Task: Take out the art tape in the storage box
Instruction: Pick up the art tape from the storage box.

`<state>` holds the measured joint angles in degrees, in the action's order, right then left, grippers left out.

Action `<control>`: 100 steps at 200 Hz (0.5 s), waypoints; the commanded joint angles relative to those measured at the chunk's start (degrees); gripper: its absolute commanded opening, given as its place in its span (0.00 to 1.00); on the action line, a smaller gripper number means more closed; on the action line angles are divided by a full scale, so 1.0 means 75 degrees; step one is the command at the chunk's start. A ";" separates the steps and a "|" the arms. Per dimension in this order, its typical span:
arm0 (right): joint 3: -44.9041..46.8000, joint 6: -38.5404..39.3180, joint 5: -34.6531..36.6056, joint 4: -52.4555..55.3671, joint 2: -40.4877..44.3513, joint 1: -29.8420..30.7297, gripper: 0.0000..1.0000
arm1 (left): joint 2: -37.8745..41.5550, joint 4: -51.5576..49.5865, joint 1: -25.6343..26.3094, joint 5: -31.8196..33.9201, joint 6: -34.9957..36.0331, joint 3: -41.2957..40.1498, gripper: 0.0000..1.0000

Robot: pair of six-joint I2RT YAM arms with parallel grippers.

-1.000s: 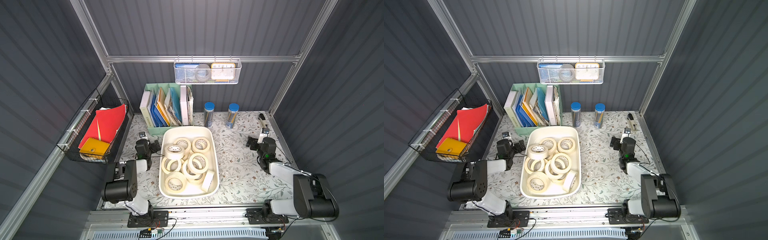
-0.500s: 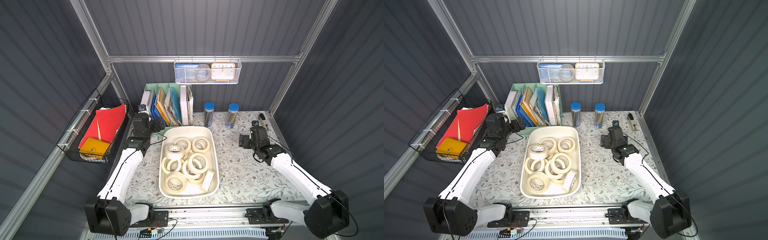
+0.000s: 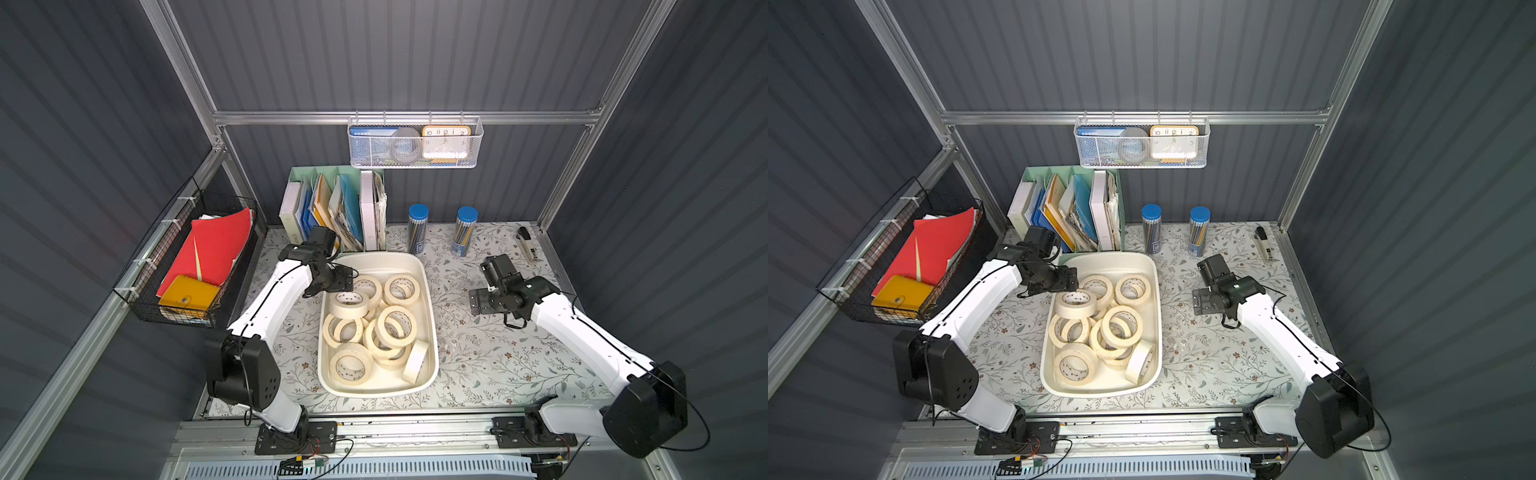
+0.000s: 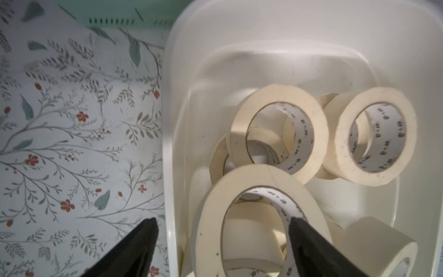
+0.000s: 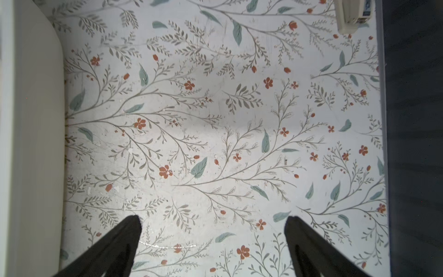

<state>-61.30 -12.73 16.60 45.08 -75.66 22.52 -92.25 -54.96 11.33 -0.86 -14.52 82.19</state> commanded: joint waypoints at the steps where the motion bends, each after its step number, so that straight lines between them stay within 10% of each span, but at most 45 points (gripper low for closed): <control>1: -0.0171 -0.0084 0.0014 0.0505 -0.0209 0.0051 0.99 | -0.0102 -0.0670 0.0035 -0.0115 0.0072 -0.0084 0.87; 100: -0.0289 -0.0013 0.0138 0.0453 -0.0499 0.0105 0.99 | -0.0161 -0.0728 0.0070 -0.0266 -0.0021 -0.0463 0.27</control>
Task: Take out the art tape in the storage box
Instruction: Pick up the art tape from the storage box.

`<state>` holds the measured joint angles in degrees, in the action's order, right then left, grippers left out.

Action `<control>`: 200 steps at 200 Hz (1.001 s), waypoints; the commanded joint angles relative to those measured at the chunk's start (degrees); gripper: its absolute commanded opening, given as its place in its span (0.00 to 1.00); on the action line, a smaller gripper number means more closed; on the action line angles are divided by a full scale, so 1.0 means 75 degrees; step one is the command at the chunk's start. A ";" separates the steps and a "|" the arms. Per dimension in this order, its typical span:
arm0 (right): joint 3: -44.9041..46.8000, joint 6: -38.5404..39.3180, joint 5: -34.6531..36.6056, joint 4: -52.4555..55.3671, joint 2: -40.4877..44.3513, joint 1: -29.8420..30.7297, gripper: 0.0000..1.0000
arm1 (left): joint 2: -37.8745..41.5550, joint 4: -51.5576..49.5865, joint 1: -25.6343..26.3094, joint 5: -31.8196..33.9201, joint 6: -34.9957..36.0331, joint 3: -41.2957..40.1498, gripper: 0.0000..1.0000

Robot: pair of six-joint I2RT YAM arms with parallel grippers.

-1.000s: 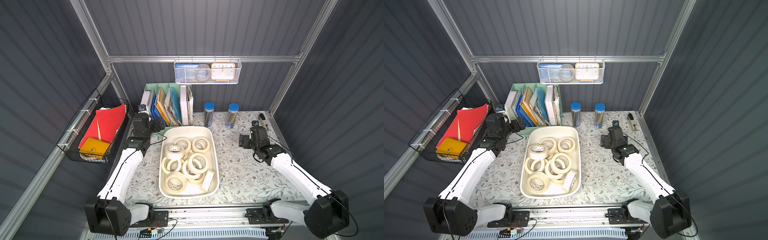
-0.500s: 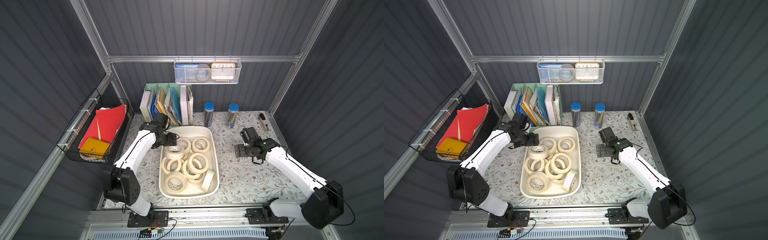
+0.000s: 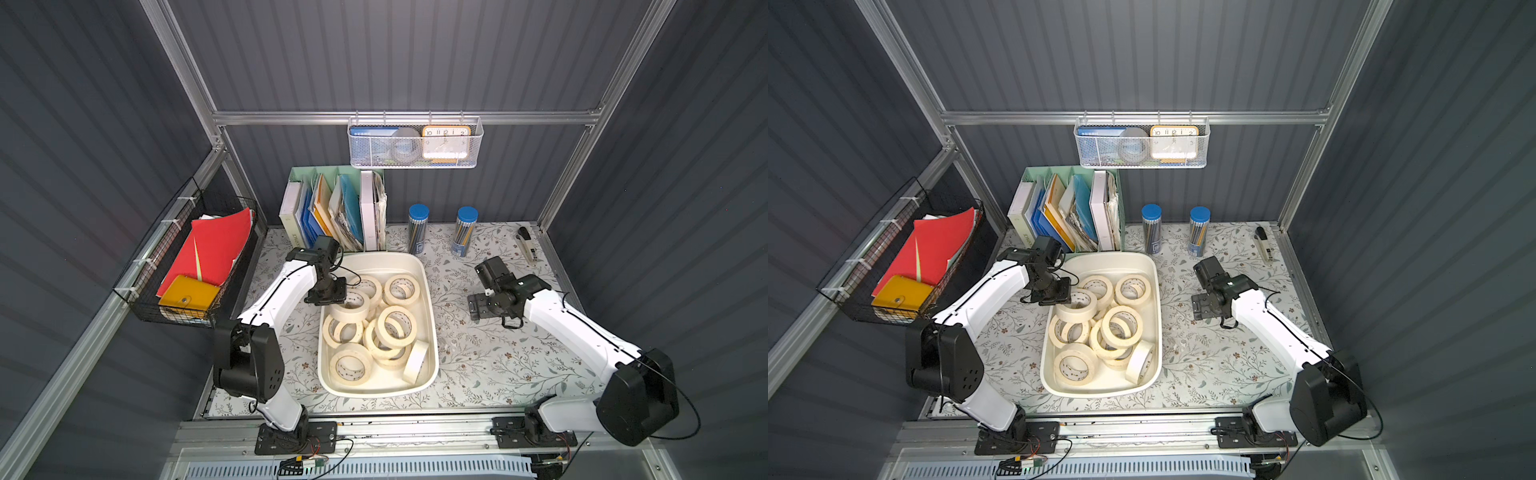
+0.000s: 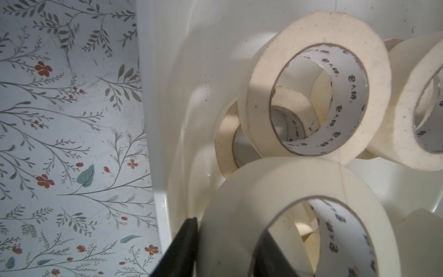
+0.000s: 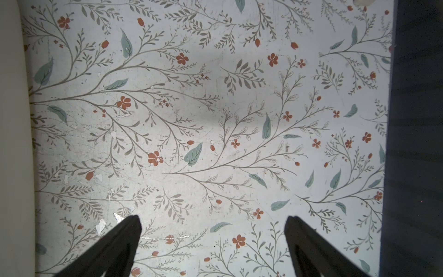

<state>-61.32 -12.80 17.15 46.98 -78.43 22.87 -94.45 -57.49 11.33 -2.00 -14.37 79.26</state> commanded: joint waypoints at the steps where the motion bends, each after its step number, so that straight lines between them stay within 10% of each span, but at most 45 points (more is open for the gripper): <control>1: -0.0297 -0.0004 0.0061 0.0202 -0.0126 0.0063 0.99 | 0.0141 -0.0393 0.0070 -0.0111 -0.0041 -0.0070 0.27; 85: -0.2650 -0.0496 -0.1417 0.0259 -0.0993 0.1635 0.99 | 0.0289 0.0351 0.0789 0.0999 0.0048 0.1248 0.06; 200: -0.4678 -0.1574 -0.3341 -0.1327 -0.3090 0.2470 0.82 | -0.0366 0.1607 0.2396 0.2228 -0.0251 0.1546 0.03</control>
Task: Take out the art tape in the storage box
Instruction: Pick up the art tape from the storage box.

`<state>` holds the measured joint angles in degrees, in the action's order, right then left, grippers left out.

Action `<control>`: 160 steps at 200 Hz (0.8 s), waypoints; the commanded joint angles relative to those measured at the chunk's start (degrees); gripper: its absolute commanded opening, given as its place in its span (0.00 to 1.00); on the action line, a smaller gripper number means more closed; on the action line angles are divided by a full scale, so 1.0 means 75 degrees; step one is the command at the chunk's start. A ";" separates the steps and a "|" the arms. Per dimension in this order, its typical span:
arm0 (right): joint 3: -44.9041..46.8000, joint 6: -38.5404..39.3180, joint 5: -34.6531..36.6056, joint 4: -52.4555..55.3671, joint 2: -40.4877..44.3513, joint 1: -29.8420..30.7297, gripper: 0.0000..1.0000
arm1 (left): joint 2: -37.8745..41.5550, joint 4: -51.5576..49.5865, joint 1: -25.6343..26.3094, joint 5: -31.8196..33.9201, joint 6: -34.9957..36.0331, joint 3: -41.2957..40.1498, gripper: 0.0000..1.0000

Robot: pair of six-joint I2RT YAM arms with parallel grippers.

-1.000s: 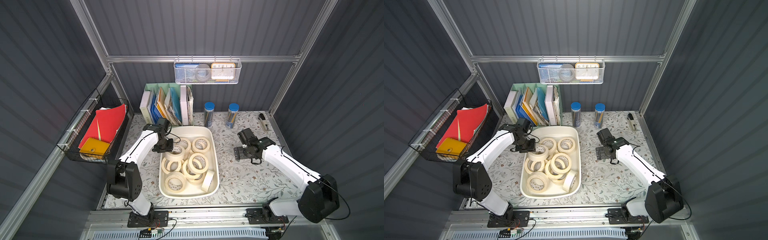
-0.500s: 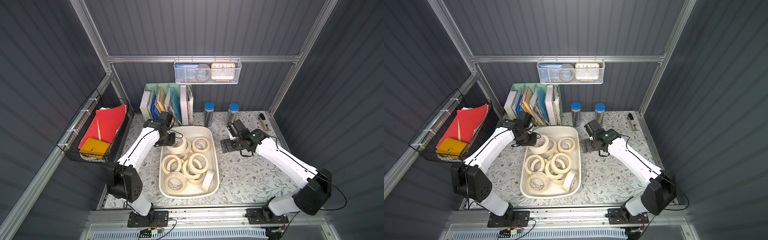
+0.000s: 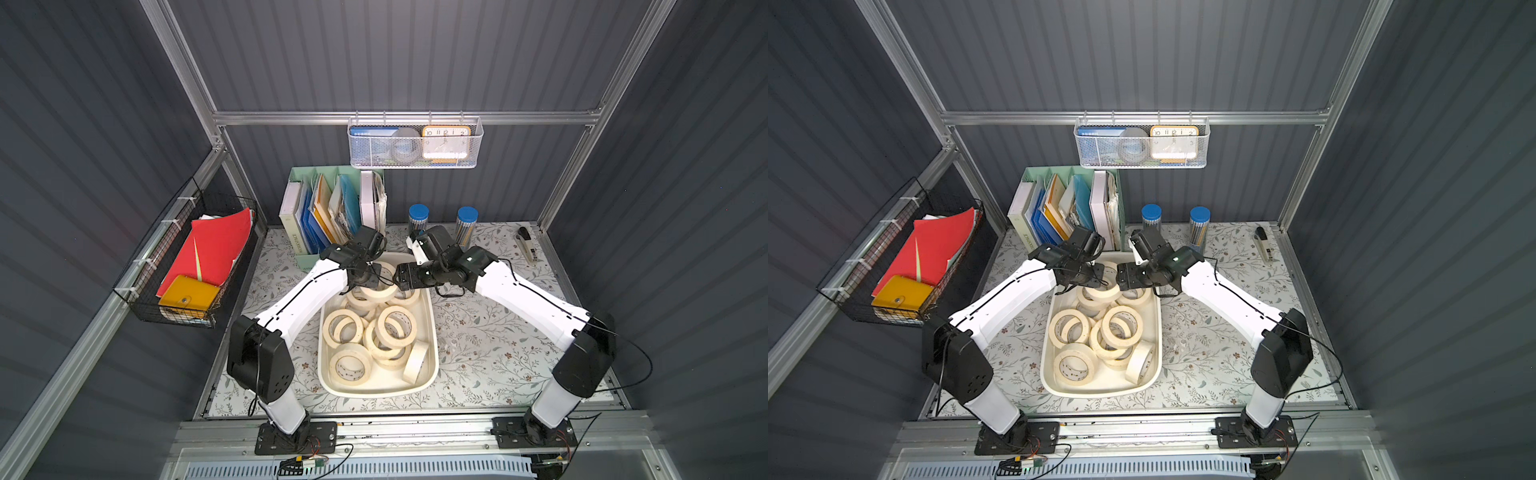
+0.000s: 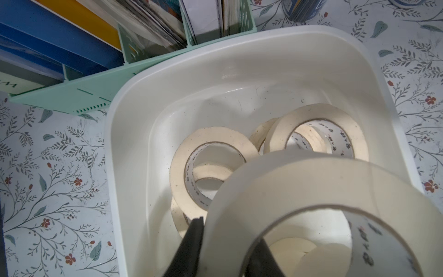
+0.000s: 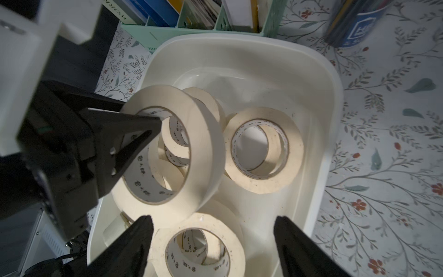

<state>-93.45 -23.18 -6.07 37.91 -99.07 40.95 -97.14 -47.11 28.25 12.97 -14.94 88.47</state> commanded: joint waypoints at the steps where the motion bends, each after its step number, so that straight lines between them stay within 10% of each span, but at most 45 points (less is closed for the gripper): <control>1: -0.0407 -0.0190 -0.0246 -0.0108 -0.0356 0.0060 0.82 | -0.0008 0.0223 0.0138 0.0230 -0.0176 0.0320 0.03; 77: -0.0954 -0.0131 0.0297 0.0197 -0.1113 0.0050 0.57 | 0.0108 0.0258 0.0335 0.0239 -0.0229 0.0288 0.03; 126: -0.0980 -0.0145 0.0570 0.0264 -0.1144 0.0049 0.05 | 0.0228 0.0297 0.0358 0.0311 -0.0255 0.0129 0.06; 160: -0.1011 -0.0126 0.0776 0.0364 -0.1183 0.0048 0.00 | 0.0614 0.0690 0.0358 0.0163 -0.0223 -0.0146 0.52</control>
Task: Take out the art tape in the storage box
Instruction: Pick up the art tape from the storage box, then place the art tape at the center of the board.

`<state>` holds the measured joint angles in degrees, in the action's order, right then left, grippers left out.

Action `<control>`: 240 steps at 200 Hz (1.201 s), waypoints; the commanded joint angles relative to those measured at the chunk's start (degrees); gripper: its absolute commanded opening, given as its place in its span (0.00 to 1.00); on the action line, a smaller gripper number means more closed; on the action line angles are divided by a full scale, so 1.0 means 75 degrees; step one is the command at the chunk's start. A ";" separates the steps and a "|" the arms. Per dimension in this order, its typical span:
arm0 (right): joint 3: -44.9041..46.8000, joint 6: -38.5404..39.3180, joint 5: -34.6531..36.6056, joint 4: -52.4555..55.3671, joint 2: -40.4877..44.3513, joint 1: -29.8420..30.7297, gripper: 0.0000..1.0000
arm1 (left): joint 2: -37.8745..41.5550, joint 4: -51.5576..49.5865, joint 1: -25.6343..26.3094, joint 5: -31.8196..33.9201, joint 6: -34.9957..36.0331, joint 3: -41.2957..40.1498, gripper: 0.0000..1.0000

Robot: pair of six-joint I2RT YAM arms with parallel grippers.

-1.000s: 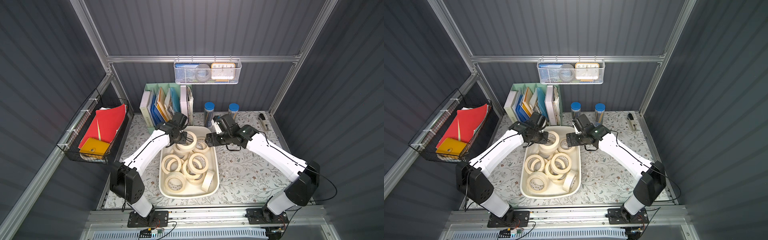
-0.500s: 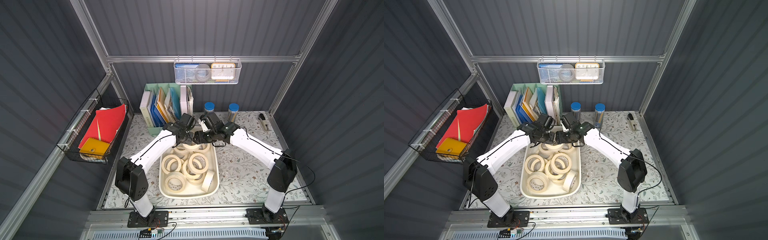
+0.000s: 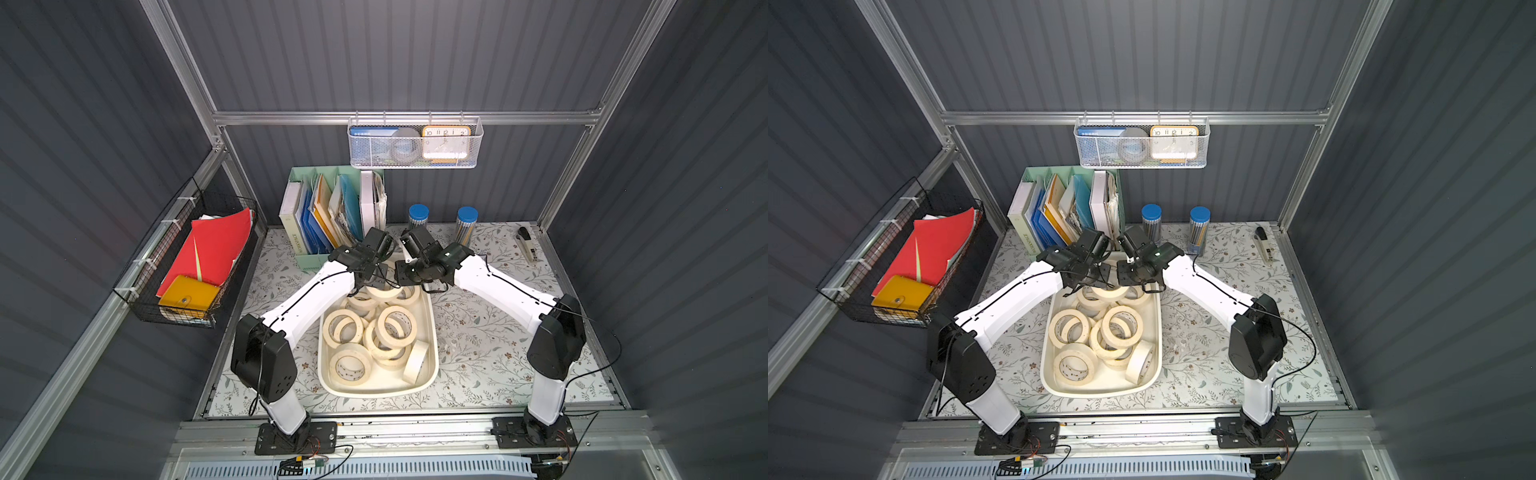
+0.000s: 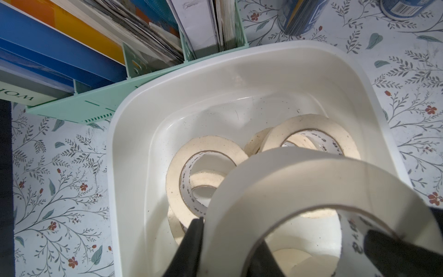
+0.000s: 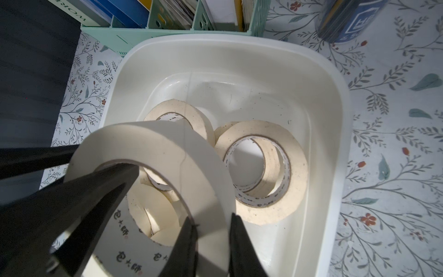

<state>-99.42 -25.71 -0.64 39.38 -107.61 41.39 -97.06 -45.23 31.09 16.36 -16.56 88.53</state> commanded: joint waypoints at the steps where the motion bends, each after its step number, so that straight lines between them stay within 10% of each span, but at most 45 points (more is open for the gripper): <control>1: -0.0212 0.0209 0.0064 0.0172 -0.0049 -0.0010 0.00 | 0.0613 0.0458 -0.0021 -0.0297 -0.0001 -0.0161 0.54; 39: -0.0509 0.0288 0.0396 0.0603 -0.0116 -0.0132 0.00 | 0.1716 0.1262 -0.0021 -0.0297 -0.0301 -0.0920 1.00; 98: 0.0030 0.0613 0.1111 0.1797 0.1058 -0.1302 0.00 | 0.2849 0.1232 -0.0088 0.0797 -0.0596 -0.1928 1.00; 158: 0.1684 0.0503 0.1498 0.2476 0.2403 -0.4376 0.00 | 0.2815 0.2001 -0.0710 0.0088 -0.0769 -0.2943 1.00; 240: 0.1105 0.0465 0.1202 0.2058 0.0259 -0.7244 0.00 | 0.3061 0.2016 -0.1119 -0.0065 -0.0325 -0.3555 1.00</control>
<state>-87.42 -21.82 9.06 55.48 -101.75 -10.61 -76.09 -29.36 23.35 15.46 -20.56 63.22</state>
